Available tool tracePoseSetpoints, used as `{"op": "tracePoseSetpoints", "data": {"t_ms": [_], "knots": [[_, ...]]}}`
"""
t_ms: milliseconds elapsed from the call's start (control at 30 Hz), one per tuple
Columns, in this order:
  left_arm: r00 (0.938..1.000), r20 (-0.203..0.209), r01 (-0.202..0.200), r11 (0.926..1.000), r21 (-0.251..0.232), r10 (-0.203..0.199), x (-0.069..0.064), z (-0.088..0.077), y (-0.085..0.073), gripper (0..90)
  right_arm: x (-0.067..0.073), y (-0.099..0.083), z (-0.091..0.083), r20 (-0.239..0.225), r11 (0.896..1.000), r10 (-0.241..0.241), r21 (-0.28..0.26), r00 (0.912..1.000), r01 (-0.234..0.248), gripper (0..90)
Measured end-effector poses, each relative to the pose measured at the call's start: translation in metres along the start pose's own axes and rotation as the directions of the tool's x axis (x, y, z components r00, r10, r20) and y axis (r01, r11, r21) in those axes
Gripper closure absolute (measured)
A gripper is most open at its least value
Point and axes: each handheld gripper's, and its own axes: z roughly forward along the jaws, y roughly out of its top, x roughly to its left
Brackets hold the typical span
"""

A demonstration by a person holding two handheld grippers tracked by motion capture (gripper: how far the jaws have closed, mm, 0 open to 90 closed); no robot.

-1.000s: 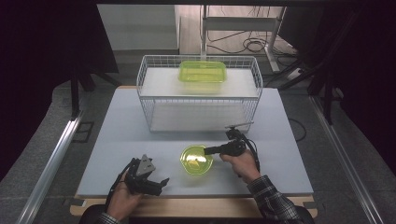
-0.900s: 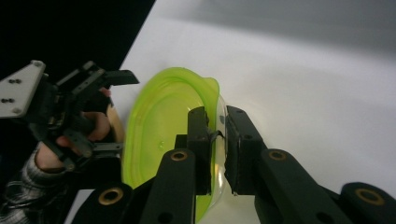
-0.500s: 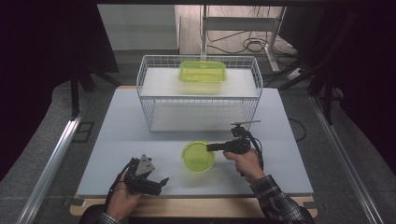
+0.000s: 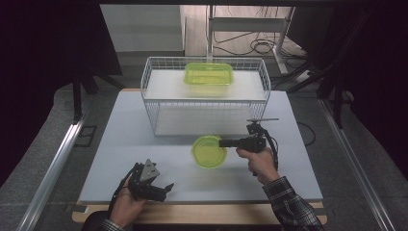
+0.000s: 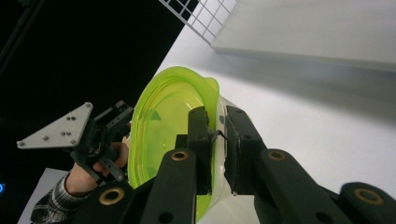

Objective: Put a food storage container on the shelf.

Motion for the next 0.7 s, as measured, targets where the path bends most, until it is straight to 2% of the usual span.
{"op": "tracePoseSetpoints", "data": {"t_ms": [367,700], "knots": [[1.0000,-0.002,-0.003,1.0000,0.008,0.004,0.000,0.001,0.000,4.9,0.013,0.017,-0.014,-0.009,0.999,-0.002,-0.042,1.0000,0.001,81.0],[1.0000,-0.004,-0.007,0.9999,0.009,0.007,0.000,0.000,0.000,4.9,0.027,0.036,-0.026,-0.006,0.996,-0.026,-0.084,0.9997,0.025,81.1]]}}
